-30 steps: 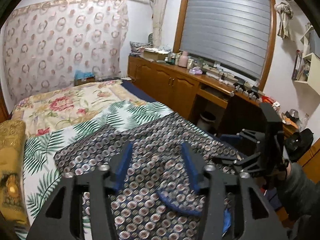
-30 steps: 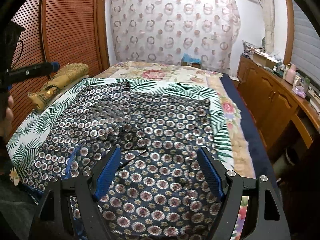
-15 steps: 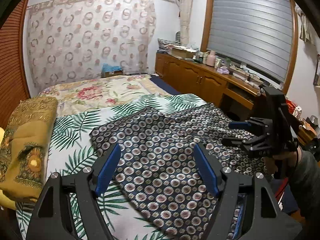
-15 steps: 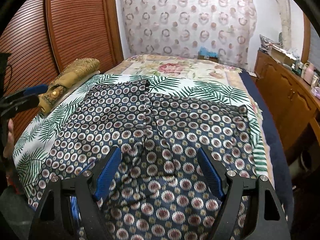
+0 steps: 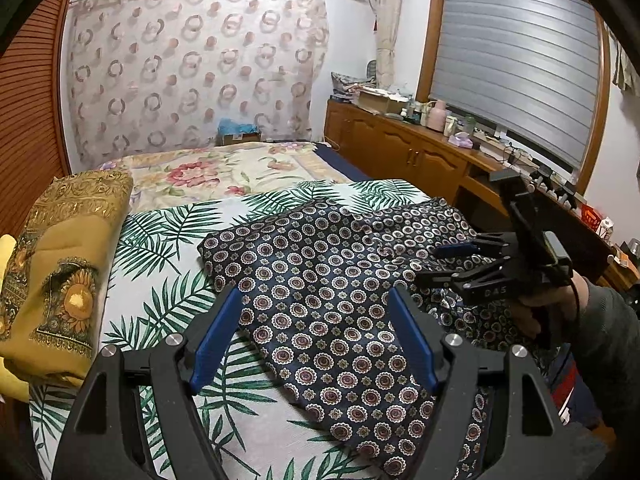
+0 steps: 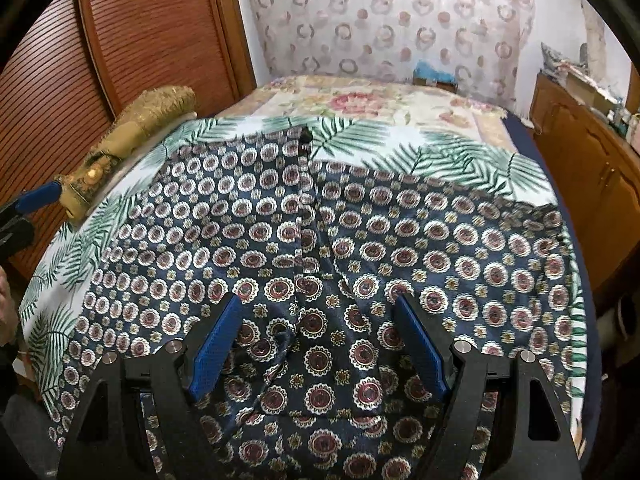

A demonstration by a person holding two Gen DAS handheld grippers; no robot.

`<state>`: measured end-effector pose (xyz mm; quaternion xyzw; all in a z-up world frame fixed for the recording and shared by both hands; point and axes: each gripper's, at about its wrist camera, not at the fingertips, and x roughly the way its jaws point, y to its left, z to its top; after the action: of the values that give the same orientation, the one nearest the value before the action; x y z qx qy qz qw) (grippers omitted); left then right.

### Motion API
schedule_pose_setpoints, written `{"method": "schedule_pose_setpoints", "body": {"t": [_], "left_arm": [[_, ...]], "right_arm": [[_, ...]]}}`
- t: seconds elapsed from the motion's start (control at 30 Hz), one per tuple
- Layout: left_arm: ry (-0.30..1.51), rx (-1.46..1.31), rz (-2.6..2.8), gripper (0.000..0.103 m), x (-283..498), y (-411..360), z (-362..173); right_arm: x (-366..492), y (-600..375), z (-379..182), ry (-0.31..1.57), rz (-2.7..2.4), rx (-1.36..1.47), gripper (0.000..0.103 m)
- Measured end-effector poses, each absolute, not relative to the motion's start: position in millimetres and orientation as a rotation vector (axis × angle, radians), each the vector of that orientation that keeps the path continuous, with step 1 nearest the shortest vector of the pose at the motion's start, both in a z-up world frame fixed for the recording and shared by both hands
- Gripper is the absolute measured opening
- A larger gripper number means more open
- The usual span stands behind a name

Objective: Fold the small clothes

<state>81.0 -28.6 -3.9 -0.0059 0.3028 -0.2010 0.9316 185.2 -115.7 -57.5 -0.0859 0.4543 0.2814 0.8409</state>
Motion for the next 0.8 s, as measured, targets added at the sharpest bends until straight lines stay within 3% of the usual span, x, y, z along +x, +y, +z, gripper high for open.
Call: {"method": "schedule_pose_setpoints", "body": {"t": [0.23,0.4,0.47,0.53,0.8], "left_arm": [[0.629,-0.010,-0.414,0.076,79,-30,-7],[0.631,-0.003,-0.412,0.076,79,-33,-7],[0.630,-0.004,-0.412,0.076,78,-33,-7],[0.630,-0.004,-0.412,0.076,78,-33,-8],[0.636,-0.003,-0.417,0.076,77,-36,-10]], "right_arm": [[187,-100,-68,0.974,0.647,-0.203,0.066],[183,-95,-71,0.963,0.670,-0.217,0.039],[180,-94,-71,0.956,0.684,-0.223,0.020],[173,-93,-70,0.936,0.695,-0.227,0.009],[145,-119,-45,0.818,0.685,-0.183,0.004]]}}
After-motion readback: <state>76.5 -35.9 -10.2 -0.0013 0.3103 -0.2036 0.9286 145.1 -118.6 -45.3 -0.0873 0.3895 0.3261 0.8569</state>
